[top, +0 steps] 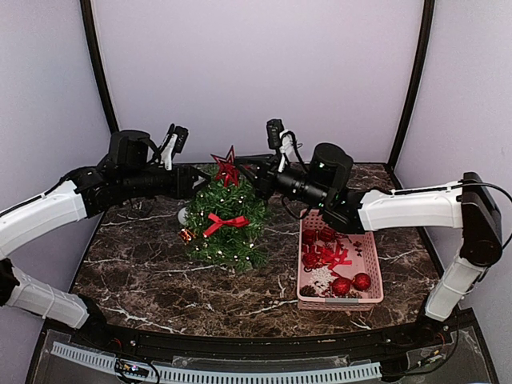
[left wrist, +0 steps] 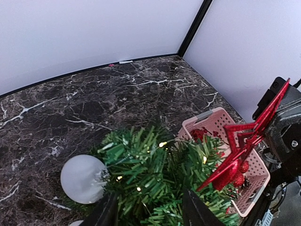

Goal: Decorate the small christmas tree
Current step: Insert the ornament star at the top of the tree.

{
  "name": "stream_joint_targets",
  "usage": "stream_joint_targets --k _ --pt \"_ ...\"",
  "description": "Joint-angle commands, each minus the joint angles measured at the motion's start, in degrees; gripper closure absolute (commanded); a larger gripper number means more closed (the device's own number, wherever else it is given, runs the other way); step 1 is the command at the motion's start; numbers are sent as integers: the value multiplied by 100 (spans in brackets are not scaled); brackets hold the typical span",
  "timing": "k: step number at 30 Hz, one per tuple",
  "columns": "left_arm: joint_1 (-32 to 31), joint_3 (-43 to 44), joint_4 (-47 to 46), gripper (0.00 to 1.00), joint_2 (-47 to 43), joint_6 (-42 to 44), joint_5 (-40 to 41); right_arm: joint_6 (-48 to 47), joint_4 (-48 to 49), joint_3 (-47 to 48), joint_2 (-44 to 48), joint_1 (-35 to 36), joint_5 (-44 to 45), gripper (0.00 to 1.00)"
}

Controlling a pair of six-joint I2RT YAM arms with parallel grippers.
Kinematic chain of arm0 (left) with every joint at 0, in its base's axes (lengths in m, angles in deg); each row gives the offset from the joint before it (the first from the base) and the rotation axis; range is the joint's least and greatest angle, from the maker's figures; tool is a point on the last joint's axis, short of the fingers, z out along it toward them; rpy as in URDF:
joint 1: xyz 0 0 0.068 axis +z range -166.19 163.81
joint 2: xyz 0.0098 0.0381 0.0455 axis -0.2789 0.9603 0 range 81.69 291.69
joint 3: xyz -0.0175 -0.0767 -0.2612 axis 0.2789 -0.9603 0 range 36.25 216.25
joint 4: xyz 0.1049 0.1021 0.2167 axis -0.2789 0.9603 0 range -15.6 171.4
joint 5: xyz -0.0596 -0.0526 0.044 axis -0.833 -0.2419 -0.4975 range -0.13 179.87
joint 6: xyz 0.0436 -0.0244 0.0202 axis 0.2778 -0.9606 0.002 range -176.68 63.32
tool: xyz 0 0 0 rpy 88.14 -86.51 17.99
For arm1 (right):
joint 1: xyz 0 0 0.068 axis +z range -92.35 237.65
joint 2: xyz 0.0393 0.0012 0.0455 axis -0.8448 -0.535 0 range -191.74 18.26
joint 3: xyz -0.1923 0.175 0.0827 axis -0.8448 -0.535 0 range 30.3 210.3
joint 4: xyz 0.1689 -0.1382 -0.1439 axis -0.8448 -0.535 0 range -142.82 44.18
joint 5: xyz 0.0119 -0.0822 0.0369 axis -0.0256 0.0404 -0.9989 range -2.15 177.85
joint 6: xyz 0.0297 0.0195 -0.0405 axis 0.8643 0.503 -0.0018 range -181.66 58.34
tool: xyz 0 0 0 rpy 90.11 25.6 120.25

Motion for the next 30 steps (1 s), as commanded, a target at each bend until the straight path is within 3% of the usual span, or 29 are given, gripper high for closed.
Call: stream_joint_targets --k 1,16,30 --pt "17 -86 -341 52 1 -108 -569 -218 -356 133 157 91 18 100" --pt "13 -120 -638 71 437 40 -736 -533 -665 111 250 306 410 100" --pt "13 -208 -669 83 437 59 -693 -120 -322 -159 120 312 312 100"
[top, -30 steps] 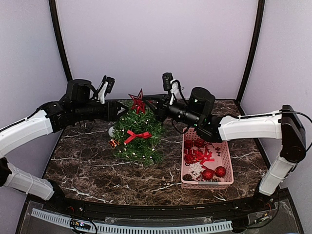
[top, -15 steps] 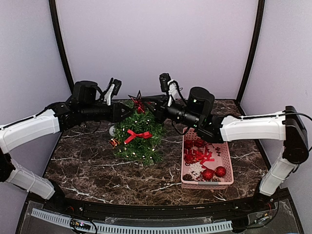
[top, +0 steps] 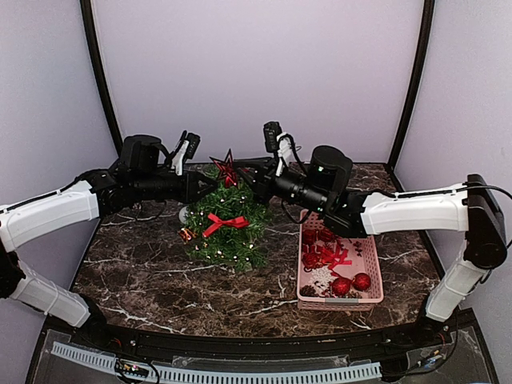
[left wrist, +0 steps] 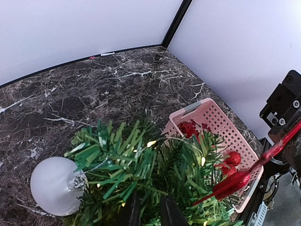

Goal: Decorate the small christmas tree
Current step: Insert the ornament star at the top of the tree.

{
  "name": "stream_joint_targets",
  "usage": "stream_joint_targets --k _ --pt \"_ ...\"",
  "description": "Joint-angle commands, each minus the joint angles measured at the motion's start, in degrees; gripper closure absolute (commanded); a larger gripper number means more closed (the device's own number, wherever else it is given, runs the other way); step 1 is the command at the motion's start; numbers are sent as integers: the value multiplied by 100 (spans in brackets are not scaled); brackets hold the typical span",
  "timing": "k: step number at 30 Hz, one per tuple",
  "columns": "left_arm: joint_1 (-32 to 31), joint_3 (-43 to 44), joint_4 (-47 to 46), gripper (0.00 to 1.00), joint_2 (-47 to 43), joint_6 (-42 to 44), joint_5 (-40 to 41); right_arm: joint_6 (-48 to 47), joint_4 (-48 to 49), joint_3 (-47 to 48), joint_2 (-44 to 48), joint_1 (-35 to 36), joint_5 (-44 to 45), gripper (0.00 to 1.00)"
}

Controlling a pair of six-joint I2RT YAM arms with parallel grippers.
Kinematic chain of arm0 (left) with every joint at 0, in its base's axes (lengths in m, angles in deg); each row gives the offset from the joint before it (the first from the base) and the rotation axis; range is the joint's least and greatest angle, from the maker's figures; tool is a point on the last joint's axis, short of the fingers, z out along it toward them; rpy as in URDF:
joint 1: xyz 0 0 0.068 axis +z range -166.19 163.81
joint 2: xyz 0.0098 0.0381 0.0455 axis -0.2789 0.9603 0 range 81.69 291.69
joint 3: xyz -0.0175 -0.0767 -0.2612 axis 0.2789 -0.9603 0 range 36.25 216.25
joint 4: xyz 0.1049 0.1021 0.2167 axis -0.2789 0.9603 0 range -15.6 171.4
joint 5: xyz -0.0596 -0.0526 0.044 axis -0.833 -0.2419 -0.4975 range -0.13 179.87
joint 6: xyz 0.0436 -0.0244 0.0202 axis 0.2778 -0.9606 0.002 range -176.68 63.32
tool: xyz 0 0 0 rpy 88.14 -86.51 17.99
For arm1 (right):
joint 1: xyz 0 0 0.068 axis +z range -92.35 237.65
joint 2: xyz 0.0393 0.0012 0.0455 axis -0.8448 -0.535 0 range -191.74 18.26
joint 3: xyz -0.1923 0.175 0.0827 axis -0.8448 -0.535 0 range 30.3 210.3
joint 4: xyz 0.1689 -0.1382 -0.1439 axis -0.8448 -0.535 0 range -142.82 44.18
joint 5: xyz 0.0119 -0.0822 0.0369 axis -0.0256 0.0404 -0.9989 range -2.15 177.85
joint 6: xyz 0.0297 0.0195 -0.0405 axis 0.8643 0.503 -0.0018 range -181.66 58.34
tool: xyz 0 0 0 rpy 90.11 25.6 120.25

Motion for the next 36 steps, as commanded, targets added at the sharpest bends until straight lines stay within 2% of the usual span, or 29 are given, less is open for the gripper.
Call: stream_joint_targets --k 1,12,14,17,19,29,32,36 --pt "13 -86 -154 84 -28 49 -16 138 -77 -123 -48 68 -90 100" --pt "13 -71 -201 83 -91 79 49 -7 -278 -64 72 84 77 100" --pt "14 -65 -197 82 -123 91 93 -16 -256 -64 142 82 127 91" --pt "13 -70 -192 80 -158 102 154 -36 -221 -87 217 84 209 69" --pt "13 -65 -182 79 -185 109 183 -34 -199 -113 260 71 249 59" --pt "30 -110 -142 71 -428 193 317 54 -94 -325 392 35 490 32" --pt "35 -102 -74 63 -533 199 442 55 -43 -448 503 31 551 25" --pt "37 -148 2 53 -779 195 633 -13 3 -718 783 31 499 21"
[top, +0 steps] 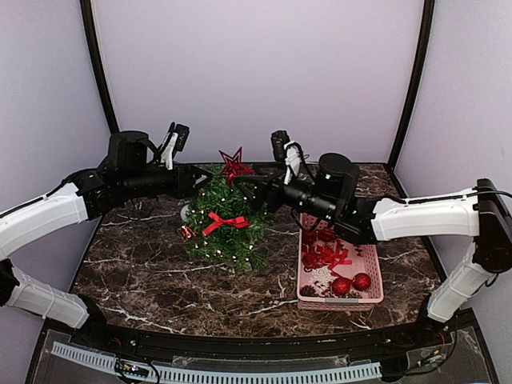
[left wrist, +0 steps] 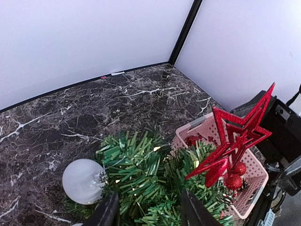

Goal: Decorate the small christmas tree
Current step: Insert the ornament star at the top of the tree.

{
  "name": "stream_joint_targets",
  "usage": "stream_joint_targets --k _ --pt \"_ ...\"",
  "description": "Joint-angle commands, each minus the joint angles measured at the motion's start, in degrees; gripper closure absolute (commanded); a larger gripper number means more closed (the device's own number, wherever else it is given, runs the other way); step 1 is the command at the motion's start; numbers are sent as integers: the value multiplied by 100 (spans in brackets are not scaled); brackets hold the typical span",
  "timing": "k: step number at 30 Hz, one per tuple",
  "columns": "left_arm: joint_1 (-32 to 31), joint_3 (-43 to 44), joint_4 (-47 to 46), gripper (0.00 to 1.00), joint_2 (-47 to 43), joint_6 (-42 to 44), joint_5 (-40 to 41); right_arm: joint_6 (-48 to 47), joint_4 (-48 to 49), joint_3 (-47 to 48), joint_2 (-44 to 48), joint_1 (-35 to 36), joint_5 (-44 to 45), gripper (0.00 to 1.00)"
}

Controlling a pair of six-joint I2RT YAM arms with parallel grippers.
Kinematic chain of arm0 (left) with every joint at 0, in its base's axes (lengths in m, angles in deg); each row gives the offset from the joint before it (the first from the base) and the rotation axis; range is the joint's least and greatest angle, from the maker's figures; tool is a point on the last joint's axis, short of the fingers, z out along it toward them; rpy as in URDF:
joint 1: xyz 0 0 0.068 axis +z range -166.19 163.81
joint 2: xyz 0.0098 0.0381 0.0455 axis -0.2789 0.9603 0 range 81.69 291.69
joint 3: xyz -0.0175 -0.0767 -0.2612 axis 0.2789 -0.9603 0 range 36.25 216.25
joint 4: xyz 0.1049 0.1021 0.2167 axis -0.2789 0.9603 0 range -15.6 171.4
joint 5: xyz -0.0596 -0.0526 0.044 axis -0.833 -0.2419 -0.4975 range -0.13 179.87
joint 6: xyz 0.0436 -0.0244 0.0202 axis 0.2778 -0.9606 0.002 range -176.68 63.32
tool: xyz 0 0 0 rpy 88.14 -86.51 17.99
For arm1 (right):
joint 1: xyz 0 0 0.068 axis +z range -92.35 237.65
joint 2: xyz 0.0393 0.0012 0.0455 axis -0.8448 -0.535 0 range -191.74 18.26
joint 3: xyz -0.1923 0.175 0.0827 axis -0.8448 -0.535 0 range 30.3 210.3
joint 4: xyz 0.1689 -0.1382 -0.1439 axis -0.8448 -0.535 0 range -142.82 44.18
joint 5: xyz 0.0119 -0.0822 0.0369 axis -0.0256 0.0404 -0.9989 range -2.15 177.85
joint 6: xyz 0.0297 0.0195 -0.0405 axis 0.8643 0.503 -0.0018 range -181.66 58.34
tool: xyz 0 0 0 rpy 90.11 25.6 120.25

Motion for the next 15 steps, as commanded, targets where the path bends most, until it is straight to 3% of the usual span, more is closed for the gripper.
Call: stream_joint_targets --k 1,10,15 --pt "36 -128 15 51 -470 47 277 -59 327 -327 494 0 67 20" --pt "133 -339 626 28 -1293 31 1034 365 -371 -1311 1946 -63 687 18" --pt "683 -253 1303 24 -1456 -141 799 763 -2159 -1448 2740 -254 1376 18"
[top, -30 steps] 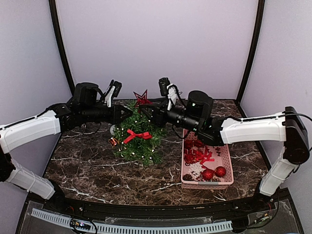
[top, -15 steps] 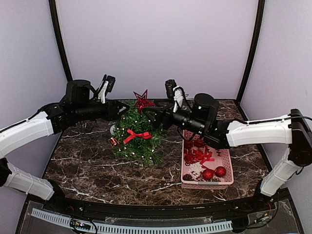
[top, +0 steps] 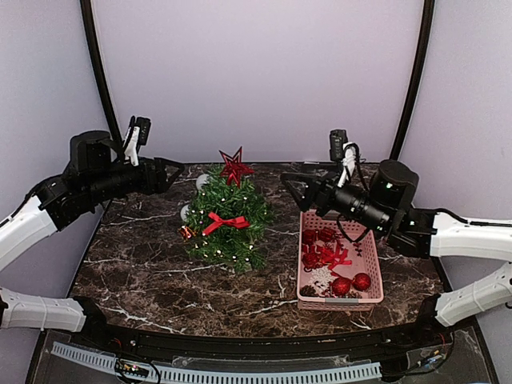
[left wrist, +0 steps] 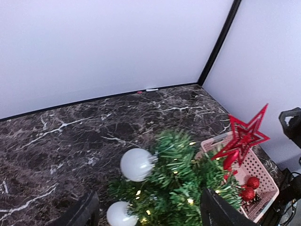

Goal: Decorate the small christmas tree
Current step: Insert the ornament star at the top of the tree, then pick up the ornament deer from the bin.

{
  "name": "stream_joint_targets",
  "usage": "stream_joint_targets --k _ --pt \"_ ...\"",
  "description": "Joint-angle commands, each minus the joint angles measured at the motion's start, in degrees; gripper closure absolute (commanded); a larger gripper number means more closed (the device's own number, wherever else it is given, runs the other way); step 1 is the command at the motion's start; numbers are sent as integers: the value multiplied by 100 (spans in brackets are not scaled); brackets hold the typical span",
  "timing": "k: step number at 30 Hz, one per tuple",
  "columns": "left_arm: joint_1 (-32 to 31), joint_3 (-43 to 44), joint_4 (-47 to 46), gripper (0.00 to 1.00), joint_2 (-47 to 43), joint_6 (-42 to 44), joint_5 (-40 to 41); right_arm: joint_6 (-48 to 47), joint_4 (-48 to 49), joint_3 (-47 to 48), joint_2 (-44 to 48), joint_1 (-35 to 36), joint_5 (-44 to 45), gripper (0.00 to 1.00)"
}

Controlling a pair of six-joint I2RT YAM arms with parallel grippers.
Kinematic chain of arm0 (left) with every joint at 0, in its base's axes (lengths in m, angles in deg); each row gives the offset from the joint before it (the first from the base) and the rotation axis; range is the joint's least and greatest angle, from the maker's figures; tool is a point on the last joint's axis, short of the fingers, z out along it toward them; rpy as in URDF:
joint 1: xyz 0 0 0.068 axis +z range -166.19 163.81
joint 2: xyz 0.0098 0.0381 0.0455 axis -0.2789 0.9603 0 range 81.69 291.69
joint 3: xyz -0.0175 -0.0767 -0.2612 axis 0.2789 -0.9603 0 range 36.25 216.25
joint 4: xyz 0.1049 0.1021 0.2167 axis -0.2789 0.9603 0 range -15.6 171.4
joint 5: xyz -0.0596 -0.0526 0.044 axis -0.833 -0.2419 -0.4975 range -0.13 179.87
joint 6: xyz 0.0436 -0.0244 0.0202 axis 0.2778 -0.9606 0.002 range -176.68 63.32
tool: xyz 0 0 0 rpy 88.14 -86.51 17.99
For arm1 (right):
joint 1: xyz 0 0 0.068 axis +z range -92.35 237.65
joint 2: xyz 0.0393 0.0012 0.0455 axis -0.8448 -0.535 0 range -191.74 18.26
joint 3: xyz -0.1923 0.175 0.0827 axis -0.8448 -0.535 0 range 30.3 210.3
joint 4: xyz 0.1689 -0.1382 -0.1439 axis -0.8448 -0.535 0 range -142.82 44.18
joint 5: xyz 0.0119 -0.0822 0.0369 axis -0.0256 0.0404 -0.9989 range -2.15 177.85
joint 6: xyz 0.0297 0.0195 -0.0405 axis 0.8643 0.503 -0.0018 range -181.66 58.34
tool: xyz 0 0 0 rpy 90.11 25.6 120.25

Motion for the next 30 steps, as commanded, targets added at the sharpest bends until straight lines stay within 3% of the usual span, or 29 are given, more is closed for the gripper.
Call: stream_joint_targets --k 1,5,8,12,15,19,30 --pt "567 -15 724 23 -158 -121 -53 509 -1874 -14 557 -245 819 18" --pt "1144 -110 1091 23 -298 -148 -207 998 -3653 69 655 -711 1104 21" --pt "1481 -367 1151 22 -515 -219 -273 1284 -4406 -58 516 -1327 676 30" --pt "1542 -736 950 22 -788 -174 -156 1363 -4332 -330 94 -2193 -376 42" --pt "1543 -1043 731 24 -968 115 -128 1223 -4108 -381 -373 -2454 -970 49" --pt "1543 -1476 619 25 -1182 270 -321 1039 -4148 -215 -1113 -2616 -1238 61" --pt "1543 -1801 603 27 -1446 447 -412 880 -3899 31 -2169 -2837 -1439 71"
